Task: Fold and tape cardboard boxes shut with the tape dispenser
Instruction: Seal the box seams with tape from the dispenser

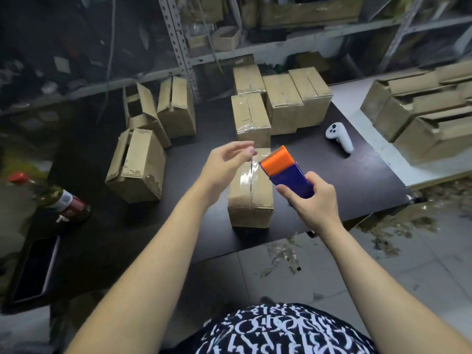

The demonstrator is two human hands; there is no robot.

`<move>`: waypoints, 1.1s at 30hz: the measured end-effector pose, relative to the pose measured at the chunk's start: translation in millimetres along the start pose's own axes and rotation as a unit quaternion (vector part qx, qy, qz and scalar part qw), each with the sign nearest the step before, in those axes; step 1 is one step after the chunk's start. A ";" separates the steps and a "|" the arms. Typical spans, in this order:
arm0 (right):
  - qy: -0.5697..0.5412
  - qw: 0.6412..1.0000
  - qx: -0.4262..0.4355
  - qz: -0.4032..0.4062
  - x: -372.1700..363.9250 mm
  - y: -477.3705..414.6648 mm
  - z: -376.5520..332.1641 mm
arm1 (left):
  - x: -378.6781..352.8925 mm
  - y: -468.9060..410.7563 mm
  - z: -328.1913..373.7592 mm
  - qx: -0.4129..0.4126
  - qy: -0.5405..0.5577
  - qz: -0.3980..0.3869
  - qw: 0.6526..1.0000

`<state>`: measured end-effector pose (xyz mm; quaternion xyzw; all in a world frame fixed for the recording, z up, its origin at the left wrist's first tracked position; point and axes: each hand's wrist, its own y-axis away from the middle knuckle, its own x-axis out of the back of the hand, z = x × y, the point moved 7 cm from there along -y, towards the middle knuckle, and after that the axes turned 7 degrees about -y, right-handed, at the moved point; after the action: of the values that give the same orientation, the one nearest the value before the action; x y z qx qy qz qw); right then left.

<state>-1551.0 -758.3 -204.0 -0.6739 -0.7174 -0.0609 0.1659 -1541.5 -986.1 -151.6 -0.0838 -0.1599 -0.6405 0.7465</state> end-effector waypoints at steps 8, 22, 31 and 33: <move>0.002 0.990 0.139 -0.037 -1.7 8.2 -31.6 | -10.3 -9.2 20.4 -0.008 -0.008 -0.137 0.990; 0.004 0.991 0.092 -0.096 -10.9 3.1 -16.7 | -3.3 -1.9 28.5 -0.061 -0.096 -0.012 0.993; 0.043 0.991 0.048 -0.117 -6.8 6.8 18.2 | 37.6 2.2 61.6 -0.121 -0.087 0.163 0.975; 0.049 0.992 -0.001 -0.113 0.5 16.7 39.6 | 61.5 0.7 74.8 -0.134 -0.096 0.183 0.969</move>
<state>-1540.7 -744.2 -243.3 -0.5845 -0.7802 -0.1130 0.1920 -1542.7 -1018.5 -60.3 -0.2719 -0.1251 -0.4972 0.8144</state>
